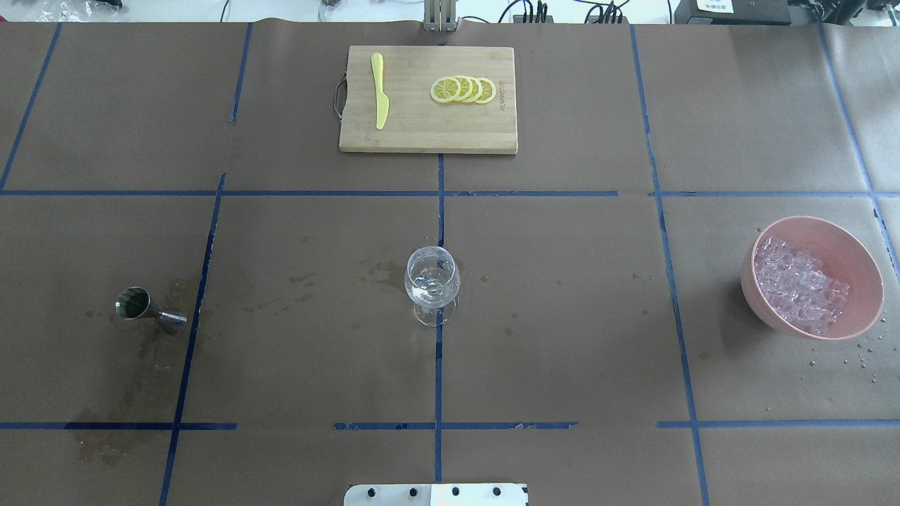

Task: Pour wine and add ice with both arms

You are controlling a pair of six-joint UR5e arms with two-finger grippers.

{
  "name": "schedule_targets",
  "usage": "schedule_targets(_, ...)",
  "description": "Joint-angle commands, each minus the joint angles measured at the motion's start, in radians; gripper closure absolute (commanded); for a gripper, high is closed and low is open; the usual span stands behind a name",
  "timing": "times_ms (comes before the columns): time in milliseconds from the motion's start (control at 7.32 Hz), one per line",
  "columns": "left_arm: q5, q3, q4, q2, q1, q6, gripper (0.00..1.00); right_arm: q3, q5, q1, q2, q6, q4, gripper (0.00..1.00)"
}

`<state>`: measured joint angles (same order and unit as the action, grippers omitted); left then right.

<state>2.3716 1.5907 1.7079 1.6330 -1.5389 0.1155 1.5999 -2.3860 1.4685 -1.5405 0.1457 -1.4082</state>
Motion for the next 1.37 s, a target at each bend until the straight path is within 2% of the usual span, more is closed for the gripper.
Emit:
schedule_targets(0,0.037,0.042,0.001,-0.018,-0.036,0.003,0.0,-0.009,-0.001,0.003,-0.007,-0.001,0.003,0.0)
schedule_targets(137,-0.013,0.051,0.002,-0.016,-0.037,0.0,0.0,-0.008,-0.004,0.003,-0.007,-0.008,0.003,0.0)
schedule_targets(546,-0.015,0.058,0.013,-0.022,-0.008,-0.005,0.0,-0.017,0.001,0.003,-0.033,0.002,0.005,0.0)
schedule_targets(819,-0.003,0.069,0.058,-0.027,-0.006,-0.002,0.0,-0.061,-0.011,0.001,-0.021,0.003,0.008,0.0)
schedule_targets(956,-0.003,0.103,0.061,-0.062,-0.006,-0.002,0.0,-0.06,-0.031,0.001,-0.027,0.005,0.05,0.0)
schedule_targets(1093,-0.002,0.107,0.141,-0.059,0.005,-0.002,0.0,-0.064,-0.045,0.0,-0.039,0.008,0.152,0.0)
schedule_targets(1229,0.018,0.104,0.256,-0.064,0.069,0.007,0.0,-0.069,-0.038,0.001,-0.043,0.078,0.201,0.0)
